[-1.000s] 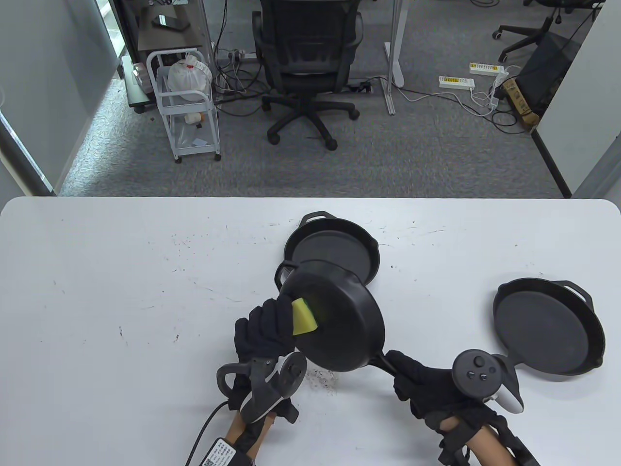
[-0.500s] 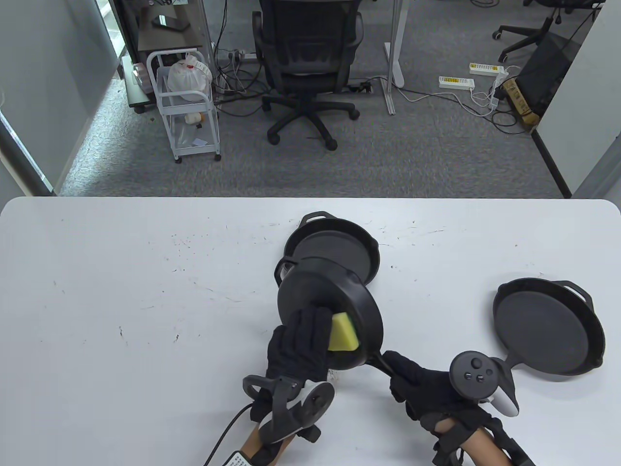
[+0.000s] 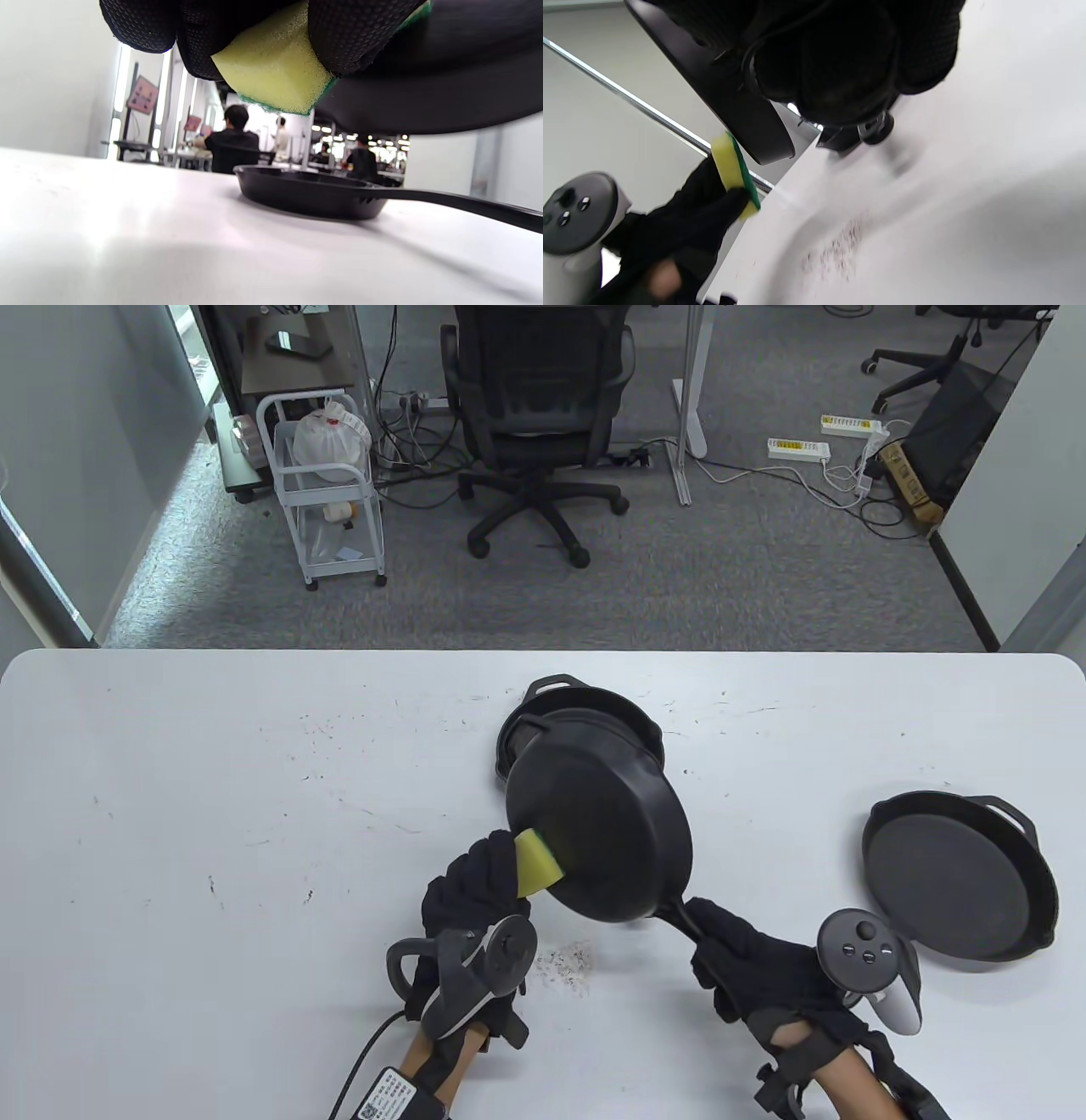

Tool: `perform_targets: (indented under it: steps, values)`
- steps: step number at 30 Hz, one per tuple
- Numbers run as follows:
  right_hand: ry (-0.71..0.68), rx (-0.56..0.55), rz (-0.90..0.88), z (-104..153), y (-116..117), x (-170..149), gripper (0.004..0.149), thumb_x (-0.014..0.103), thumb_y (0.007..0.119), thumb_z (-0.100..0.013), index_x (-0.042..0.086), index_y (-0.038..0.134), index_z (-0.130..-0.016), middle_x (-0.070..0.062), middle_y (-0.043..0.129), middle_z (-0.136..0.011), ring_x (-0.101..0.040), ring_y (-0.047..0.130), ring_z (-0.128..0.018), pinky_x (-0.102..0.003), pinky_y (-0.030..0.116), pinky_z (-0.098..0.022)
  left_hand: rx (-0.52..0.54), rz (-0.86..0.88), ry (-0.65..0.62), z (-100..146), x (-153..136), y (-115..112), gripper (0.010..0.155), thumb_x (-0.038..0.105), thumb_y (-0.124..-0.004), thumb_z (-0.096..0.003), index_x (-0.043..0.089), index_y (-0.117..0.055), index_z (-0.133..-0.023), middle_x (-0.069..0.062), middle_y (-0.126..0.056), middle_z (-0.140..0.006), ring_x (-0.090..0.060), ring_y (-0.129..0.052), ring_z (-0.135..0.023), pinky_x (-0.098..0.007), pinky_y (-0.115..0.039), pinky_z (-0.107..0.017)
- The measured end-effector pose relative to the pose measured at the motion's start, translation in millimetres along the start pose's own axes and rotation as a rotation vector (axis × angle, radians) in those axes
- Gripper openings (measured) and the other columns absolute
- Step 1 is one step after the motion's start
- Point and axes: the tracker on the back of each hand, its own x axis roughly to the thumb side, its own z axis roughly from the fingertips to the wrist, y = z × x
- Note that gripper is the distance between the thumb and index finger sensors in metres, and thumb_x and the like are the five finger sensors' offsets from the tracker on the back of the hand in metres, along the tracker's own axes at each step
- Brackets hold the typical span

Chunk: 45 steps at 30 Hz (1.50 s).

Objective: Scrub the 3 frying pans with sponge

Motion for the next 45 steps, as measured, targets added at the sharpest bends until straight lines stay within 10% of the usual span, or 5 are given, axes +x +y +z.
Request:
perform_targets:
  steps: [7,17,34,38,45]
  values:
    - [0.070,-0.178,0.173,-45.8,-10.1,11.4,0.054,0.040,0.076,-0.044,0.034,0.070,-0.098,-0.002,0.094,-0.067,-0.021,0.097,-0.030,-0.052,0.080,-0.046,-0.043,0.074,0.027,-2.6,-8.8,-3.6,0.080,0.044,-0.079,-0.0505,0.016,-0.046,-0.118,-0.015,-0.070,-0.114,-0.038,-0.079,-0.098,-0.061,-0.066,-0.072]
    - [0.244,-0.144,0.628,-117.7,30.6,-12.5,0.057,0.038,0.074,-0.045,0.044,0.059,-0.100,-0.002,0.077,-0.082,-0.022,0.087,-0.047,-0.053,0.070,-0.057,-0.045,0.043,0.030,-2.9,-9.6,-2.4,0.080,0.044,-0.079,-0.0504,0.016,-0.046,-0.118,-0.015,-0.070,-0.114,-0.038,-0.079,-0.098,-0.061,-0.066,-0.072]
    - [0.407,-0.024,0.671,-145.0,54.7,-31.7,0.066,0.051,0.070,-0.043,0.038,0.050,-0.104,-0.006,0.065,-0.096,-0.026,0.085,-0.060,-0.056,0.067,-0.059,-0.052,0.007,0.023,-2.4,-7.2,-3.2,0.081,0.044,-0.080,-0.0503,0.017,-0.045,-0.118,-0.015,-0.070,-0.114,-0.038,-0.079,-0.098,-0.062,-0.066,-0.072]
    - [0.510,-0.197,0.723,-125.2,10.9,-12.6,0.077,0.062,0.069,-0.040,0.030,0.047,-0.106,-0.009,0.061,-0.104,-0.032,0.086,-0.066,-0.057,0.068,-0.058,-0.067,0.005,0.028,-3.4,-9.3,-5.8,0.081,0.044,-0.080,-0.0503,0.017,-0.045,-0.118,-0.014,-0.070,-0.114,-0.038,-0.079,-0.098,-0.062,-0.065,-0.072]
    - [1.079,-0.268,0.811,-57.4,-82.1,-10.4,0.083,0.070,0.068,-0.036,0.013,0.071,-0.097,-0.014,0.088,-0.087,-0.033,0.104,-0.050,-0.055,0.082,-0.044,-0.028,0.046,0.038,-2.9,-14.1,0.1,0.081,0.044,-0.080,-0.0504,0.016,-0.045,-0.118,-0.015,-0.070,-0.114,-0.038,-0.079,-0.098,-0.062,-0.065,-0.073]
